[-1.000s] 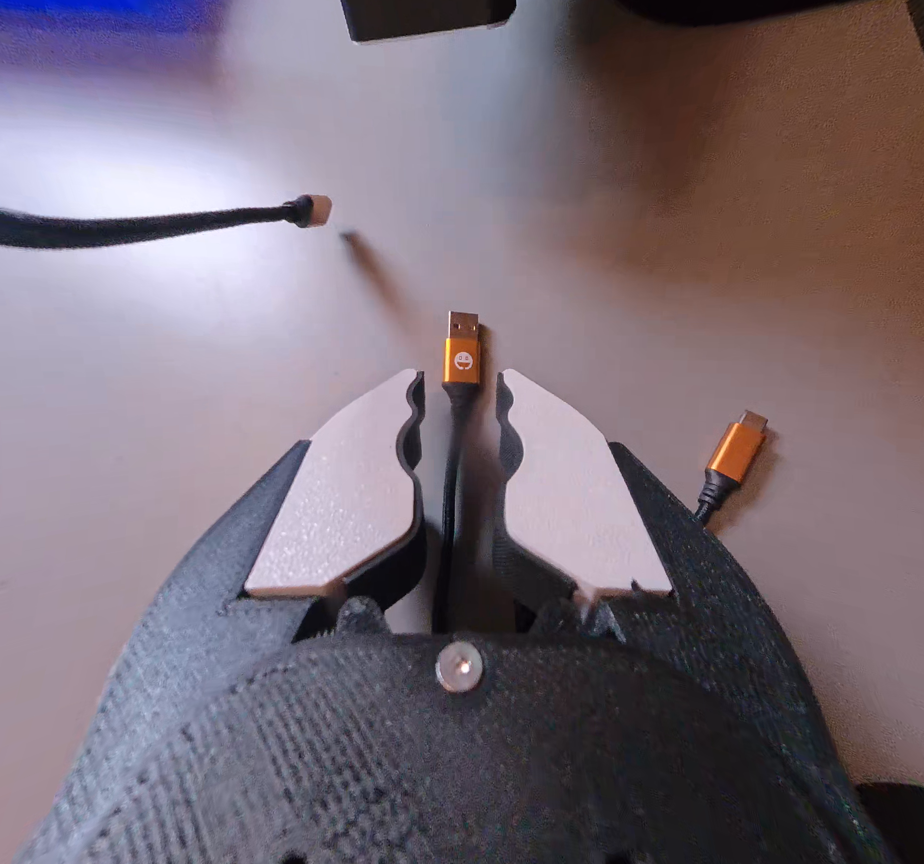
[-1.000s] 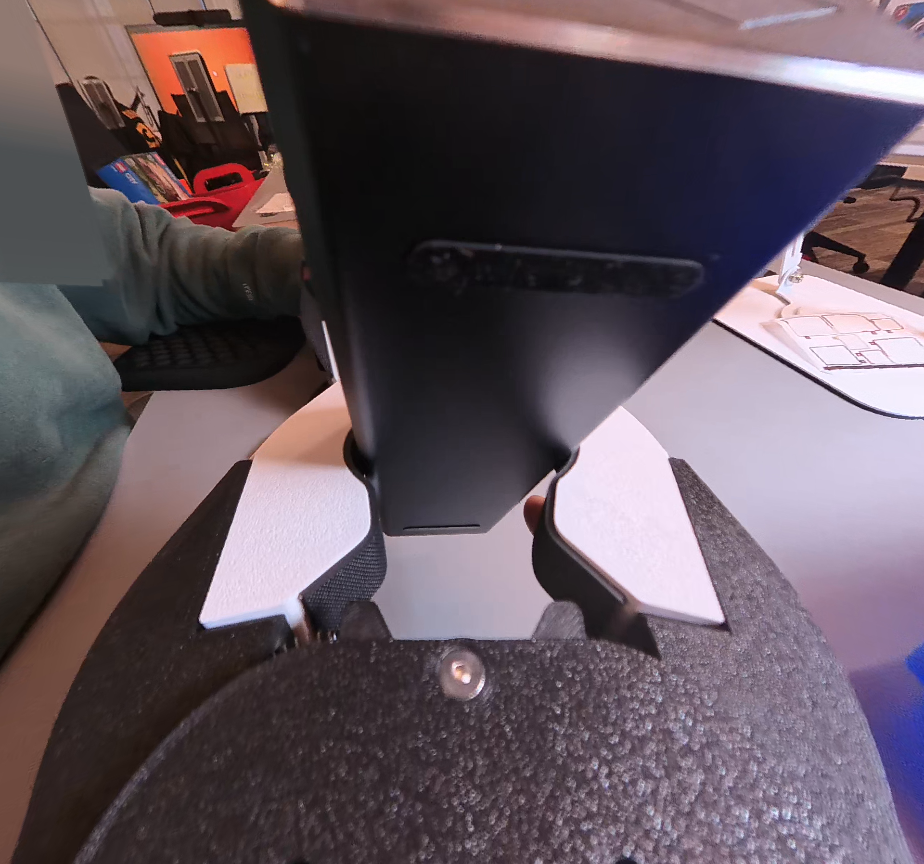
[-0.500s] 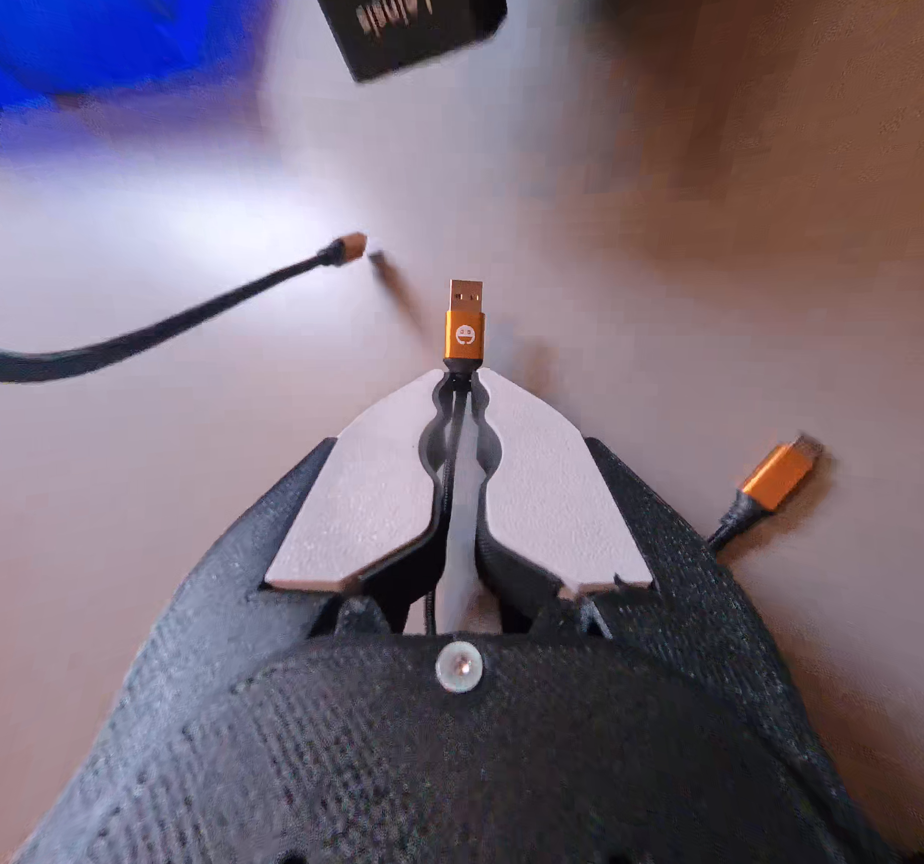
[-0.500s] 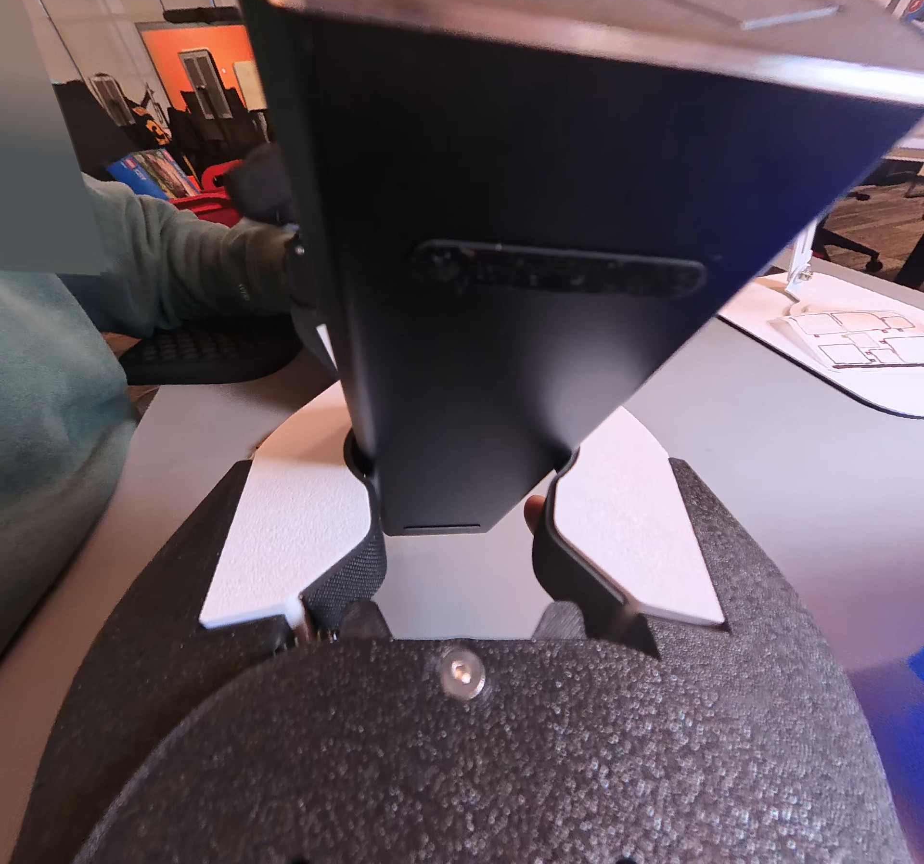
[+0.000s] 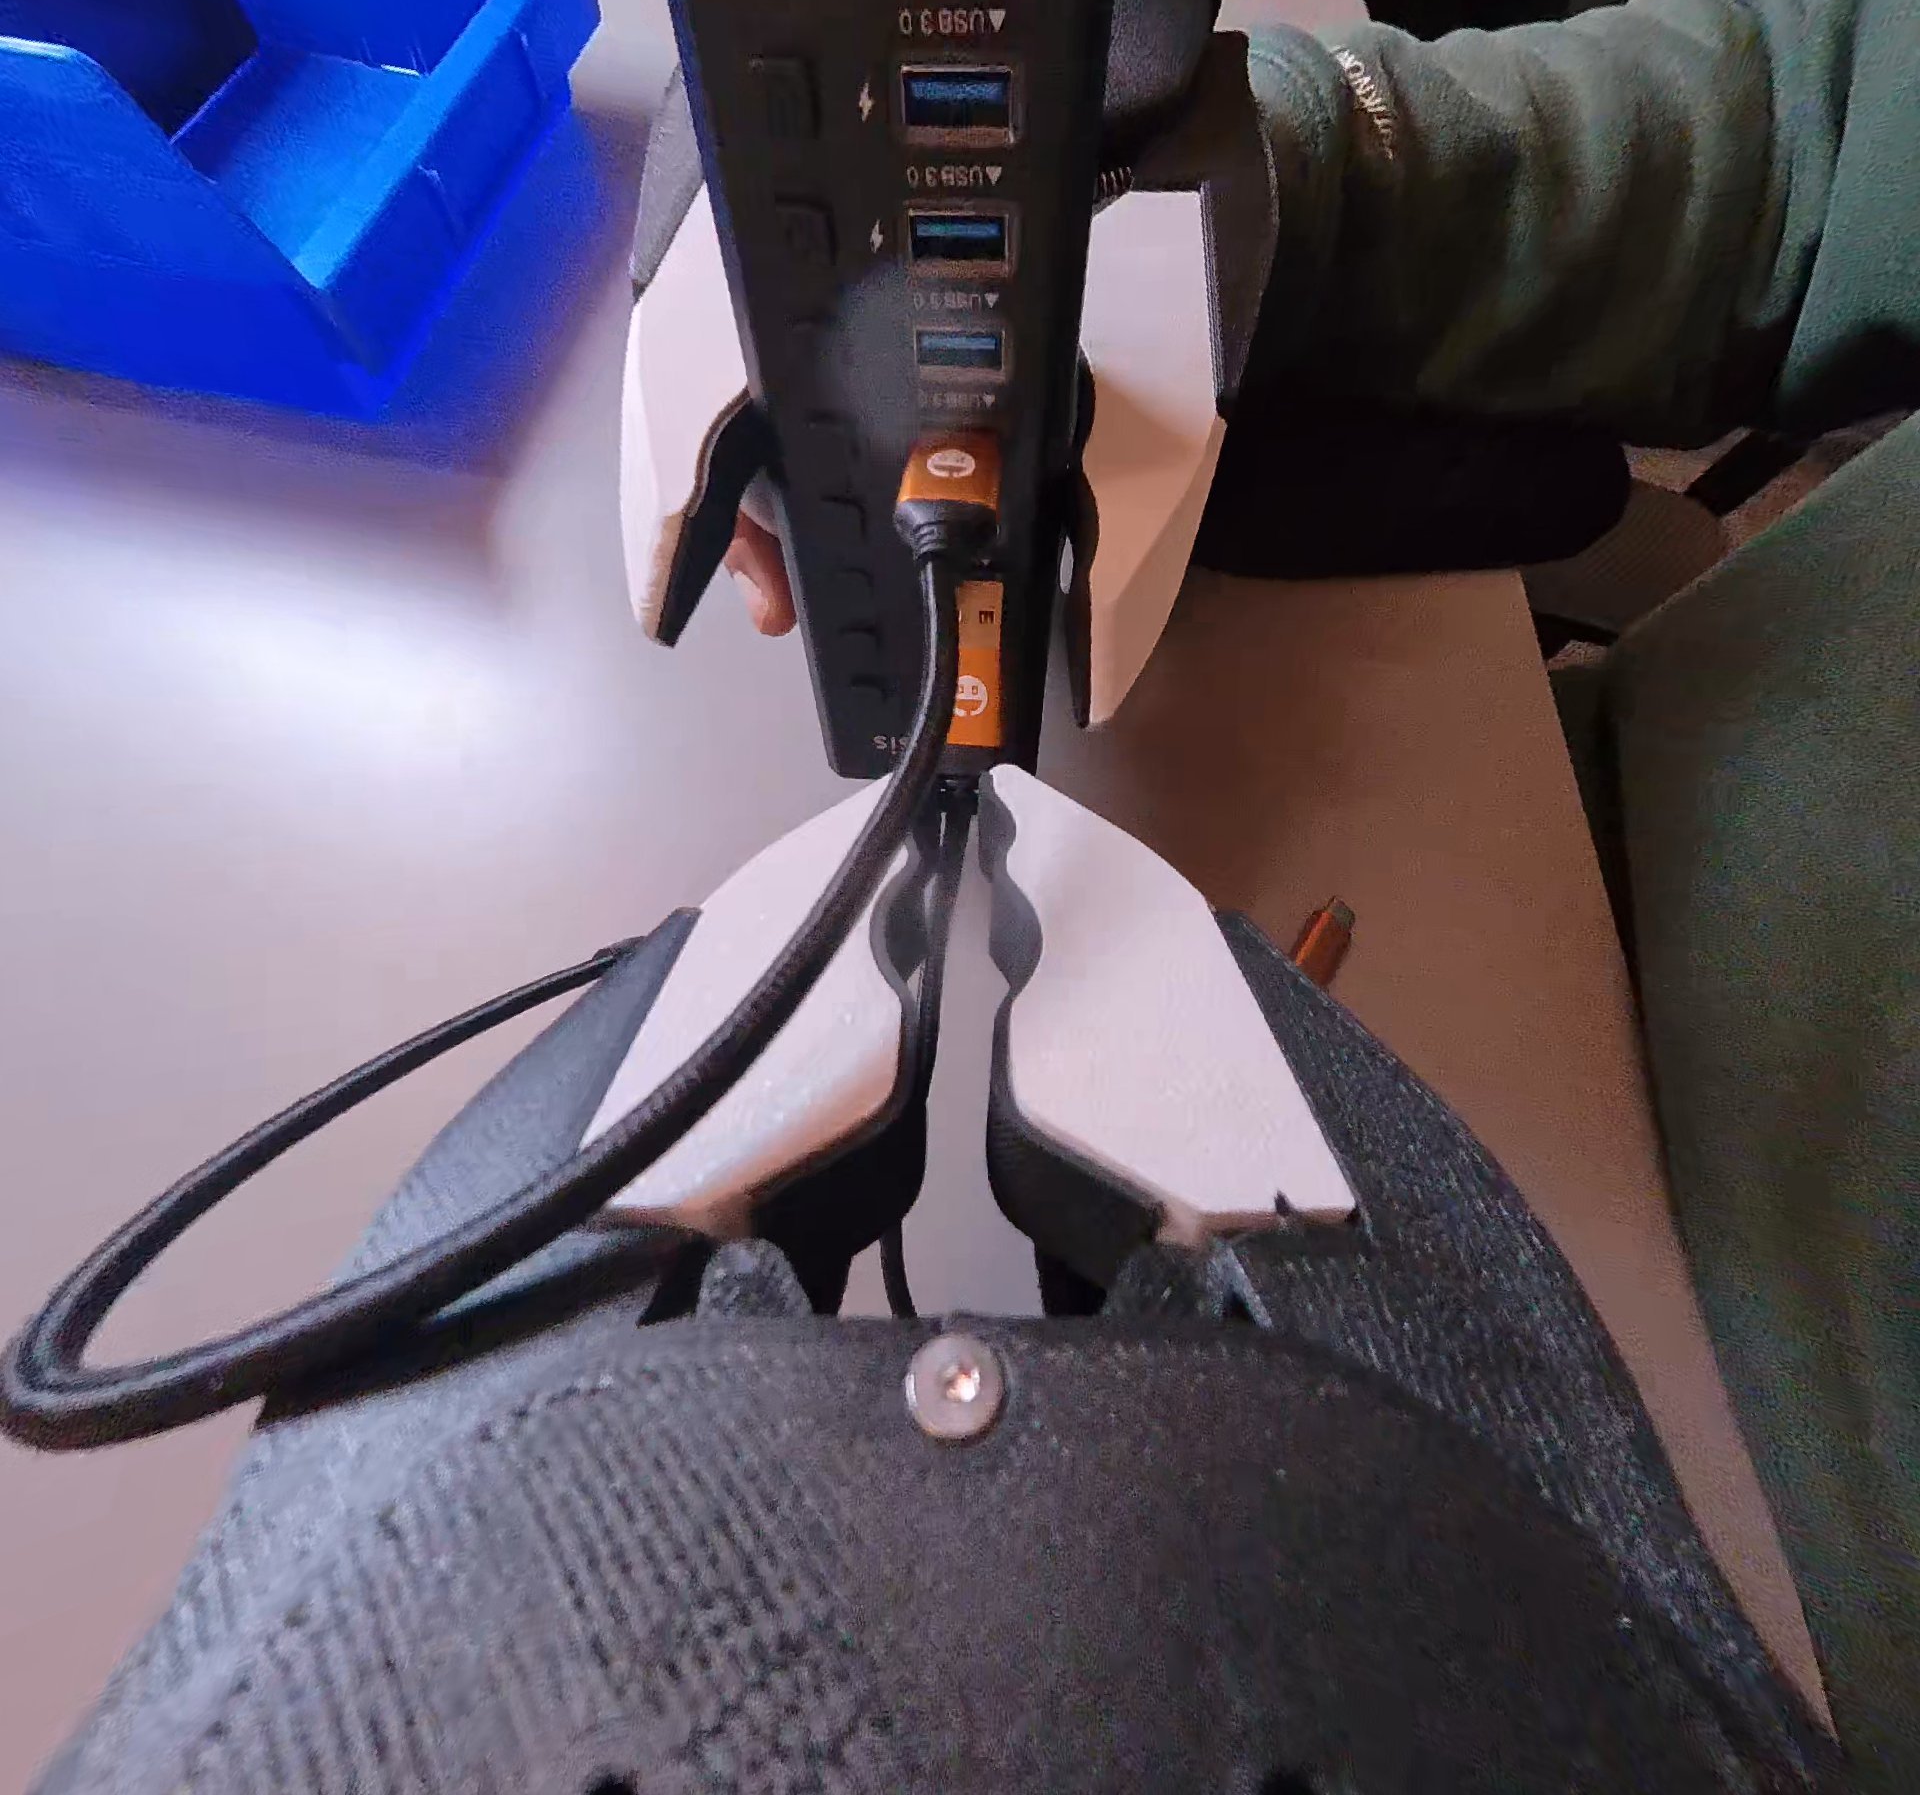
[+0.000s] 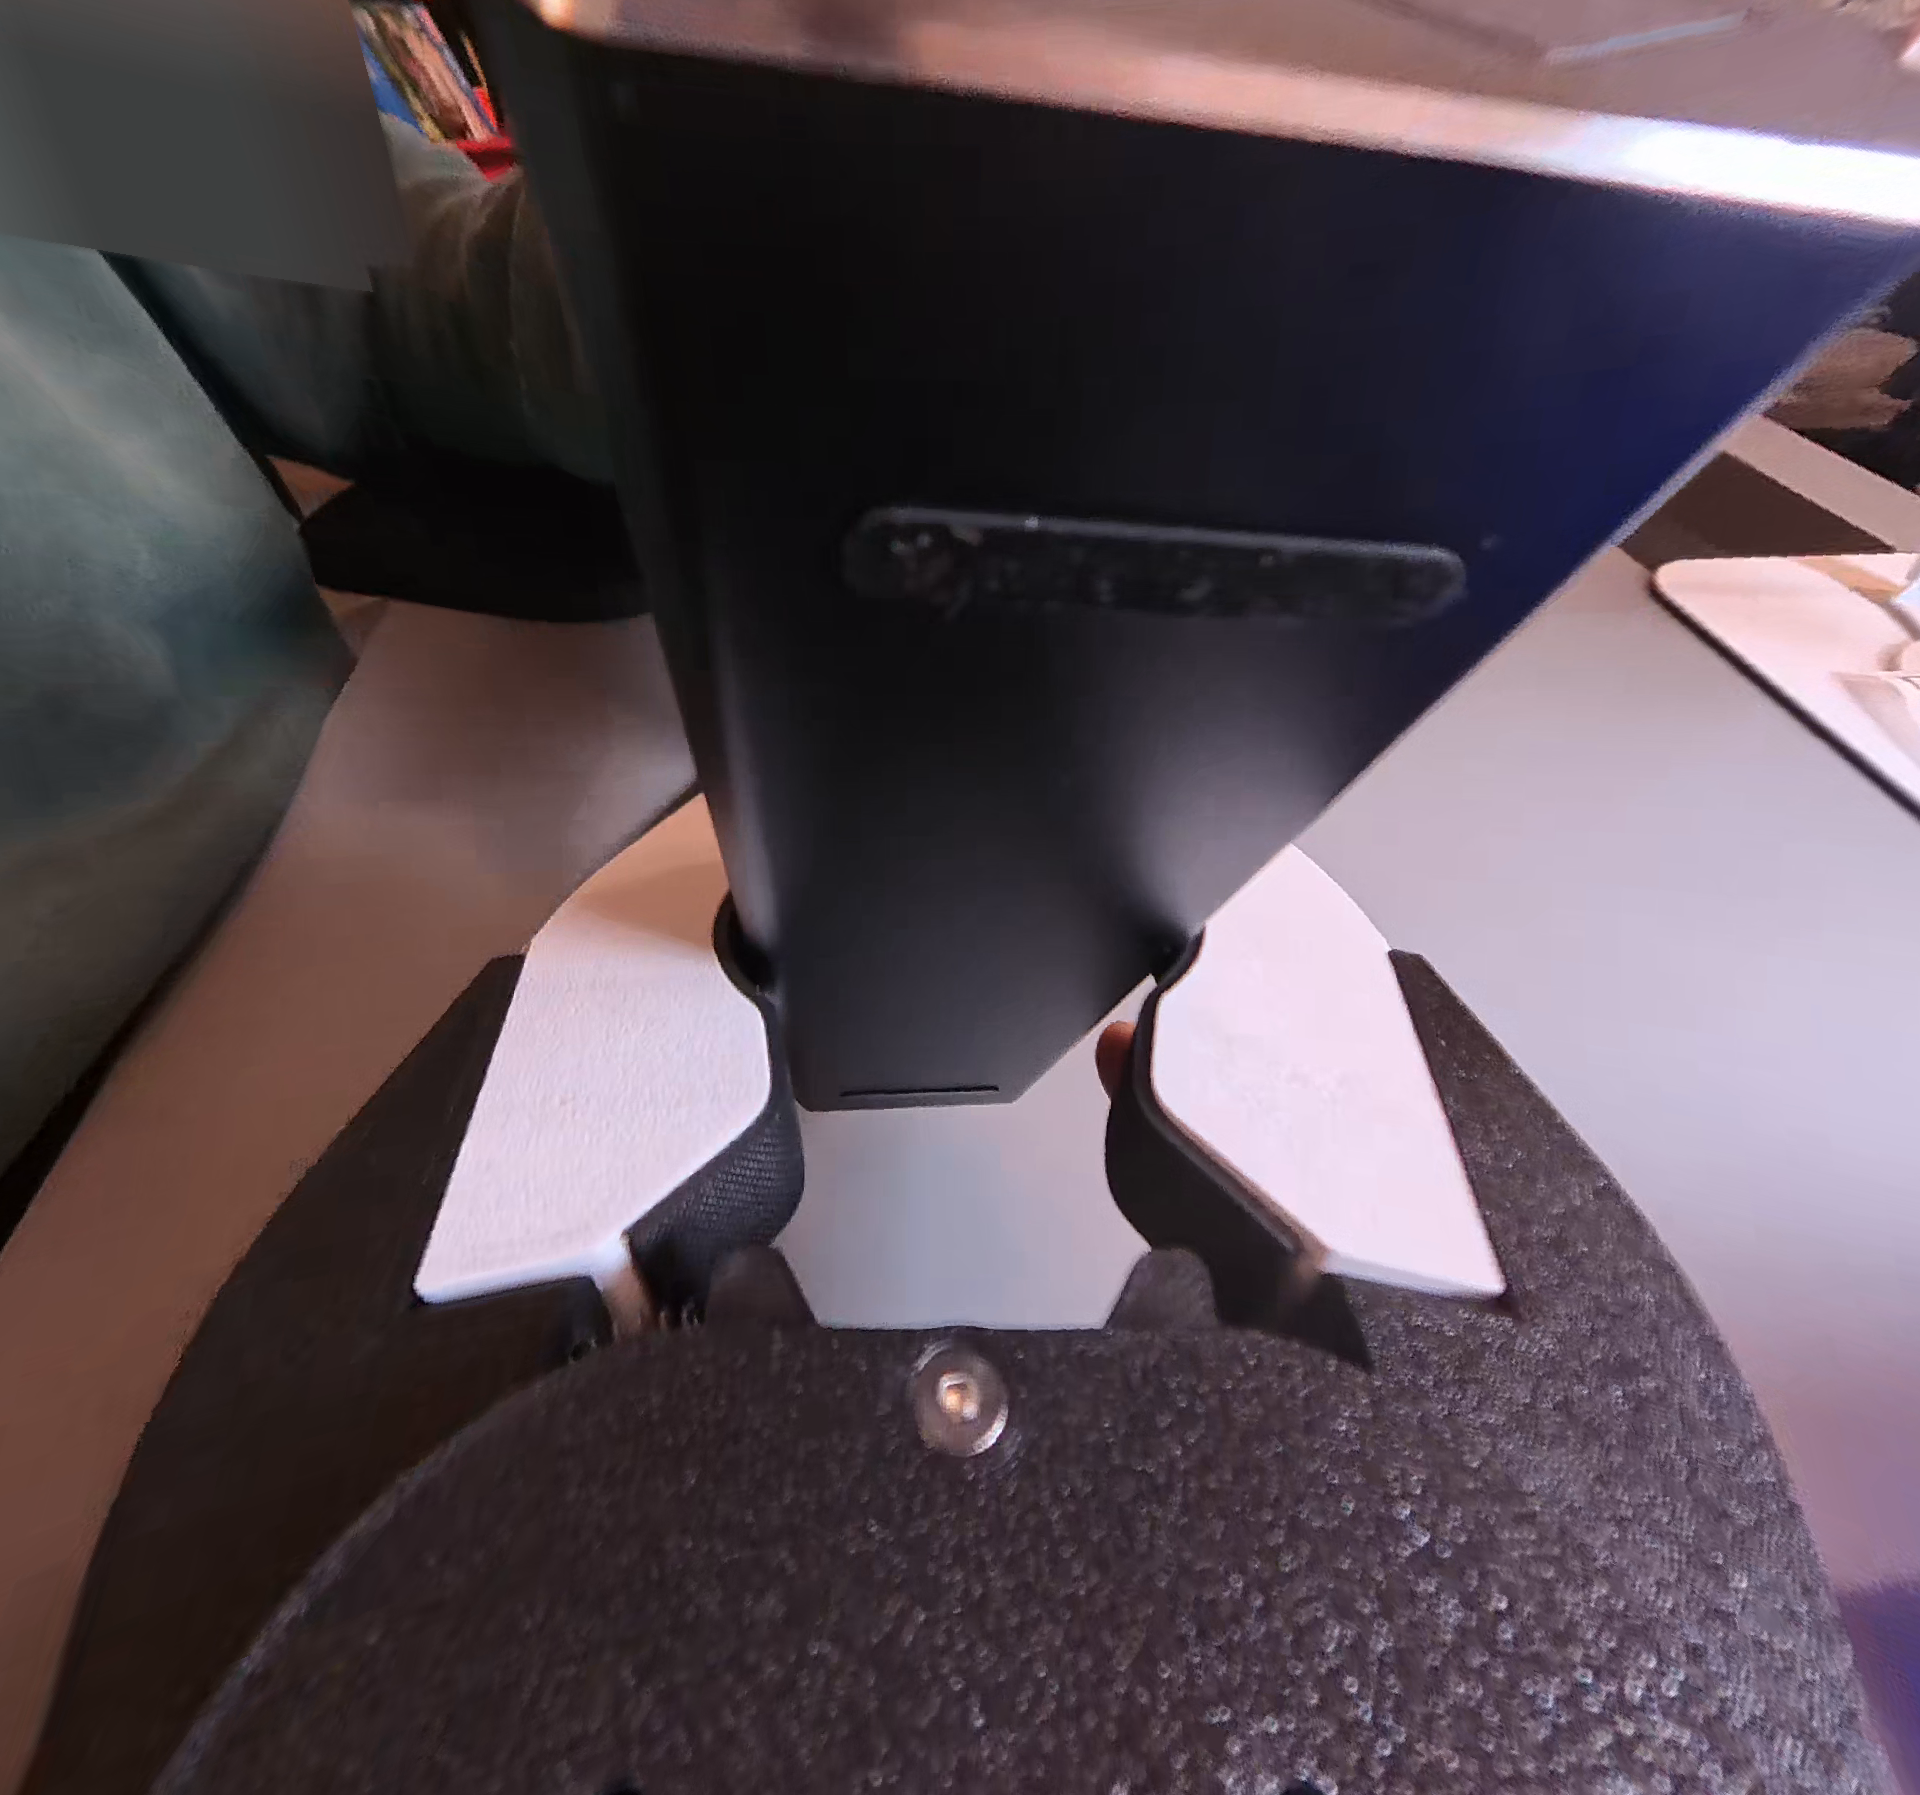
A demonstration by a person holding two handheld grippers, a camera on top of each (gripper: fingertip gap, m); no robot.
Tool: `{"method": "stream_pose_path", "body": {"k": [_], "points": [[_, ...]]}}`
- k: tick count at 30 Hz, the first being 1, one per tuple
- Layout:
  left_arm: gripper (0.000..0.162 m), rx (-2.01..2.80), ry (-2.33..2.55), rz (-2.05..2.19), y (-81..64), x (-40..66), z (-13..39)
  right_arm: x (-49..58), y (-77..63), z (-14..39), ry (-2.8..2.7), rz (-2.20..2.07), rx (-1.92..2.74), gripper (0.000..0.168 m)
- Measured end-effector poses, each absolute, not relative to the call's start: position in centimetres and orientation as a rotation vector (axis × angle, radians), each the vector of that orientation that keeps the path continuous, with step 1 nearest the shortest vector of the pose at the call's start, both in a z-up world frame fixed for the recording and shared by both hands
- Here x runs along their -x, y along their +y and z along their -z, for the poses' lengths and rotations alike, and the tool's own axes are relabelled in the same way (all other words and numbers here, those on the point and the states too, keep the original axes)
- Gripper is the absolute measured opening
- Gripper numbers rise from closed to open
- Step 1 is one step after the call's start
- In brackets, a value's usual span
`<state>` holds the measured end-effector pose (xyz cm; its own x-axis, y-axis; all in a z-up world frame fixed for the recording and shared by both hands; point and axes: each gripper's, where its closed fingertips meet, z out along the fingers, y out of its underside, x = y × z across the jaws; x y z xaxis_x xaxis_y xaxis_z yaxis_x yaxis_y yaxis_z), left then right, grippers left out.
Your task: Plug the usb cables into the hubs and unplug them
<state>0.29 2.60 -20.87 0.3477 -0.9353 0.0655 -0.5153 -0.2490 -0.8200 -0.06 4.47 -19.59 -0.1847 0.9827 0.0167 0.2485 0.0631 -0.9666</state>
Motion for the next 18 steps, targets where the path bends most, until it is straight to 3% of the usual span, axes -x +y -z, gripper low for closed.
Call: {"method": "stream_pose_path", "body": {"k": [18], "points": [[0.007,2.019,1.512,0.621,1.9,0.4,21.5,0.6,3.5,21.3,-1.69,-1.024,1.282,0.073]]}}
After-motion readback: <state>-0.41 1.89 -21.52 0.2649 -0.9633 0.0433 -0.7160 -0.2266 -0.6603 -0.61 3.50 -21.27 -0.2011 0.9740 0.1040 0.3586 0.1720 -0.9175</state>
